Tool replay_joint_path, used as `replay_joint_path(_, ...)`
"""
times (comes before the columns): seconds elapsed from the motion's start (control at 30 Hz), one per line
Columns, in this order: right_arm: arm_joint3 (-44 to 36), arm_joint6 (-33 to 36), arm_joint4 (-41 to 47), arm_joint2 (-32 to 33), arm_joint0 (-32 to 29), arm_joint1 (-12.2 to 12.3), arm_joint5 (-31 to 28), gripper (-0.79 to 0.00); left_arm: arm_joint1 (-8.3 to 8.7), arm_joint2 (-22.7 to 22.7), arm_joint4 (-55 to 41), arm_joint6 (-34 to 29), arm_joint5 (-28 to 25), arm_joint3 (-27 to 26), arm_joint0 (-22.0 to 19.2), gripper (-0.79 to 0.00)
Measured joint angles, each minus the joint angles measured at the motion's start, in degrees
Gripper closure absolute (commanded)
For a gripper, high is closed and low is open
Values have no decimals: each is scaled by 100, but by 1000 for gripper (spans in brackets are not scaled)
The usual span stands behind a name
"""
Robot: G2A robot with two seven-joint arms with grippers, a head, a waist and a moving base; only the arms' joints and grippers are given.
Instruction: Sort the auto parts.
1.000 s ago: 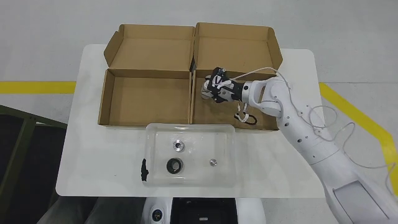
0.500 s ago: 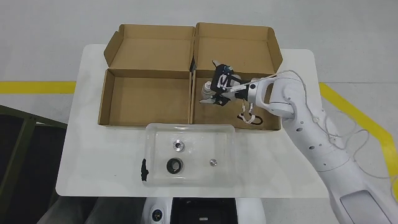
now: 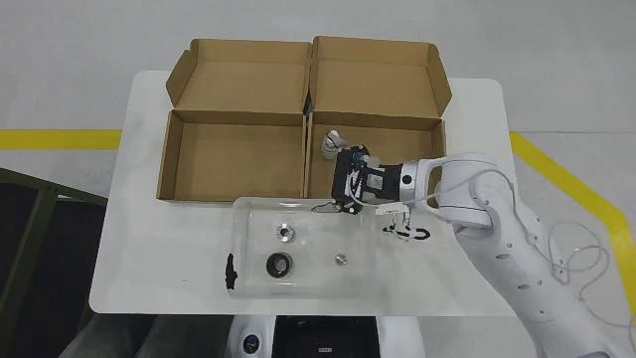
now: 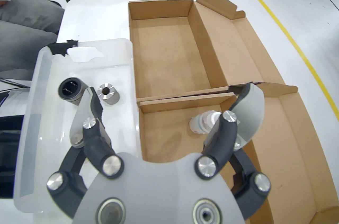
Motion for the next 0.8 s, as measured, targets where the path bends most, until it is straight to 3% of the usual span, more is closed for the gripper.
replay_joint_path(0.33, -579, 486, -314, -16, -706, 155, -362, -785, 0, 0, 0, 0, 0, 0, 0, -785)
replay_joint_path(0.8, -828, 1122, -526, -189, -1080, 320, -796, -785, 0, 0, 0, 0, 0, 0, 0, -785)
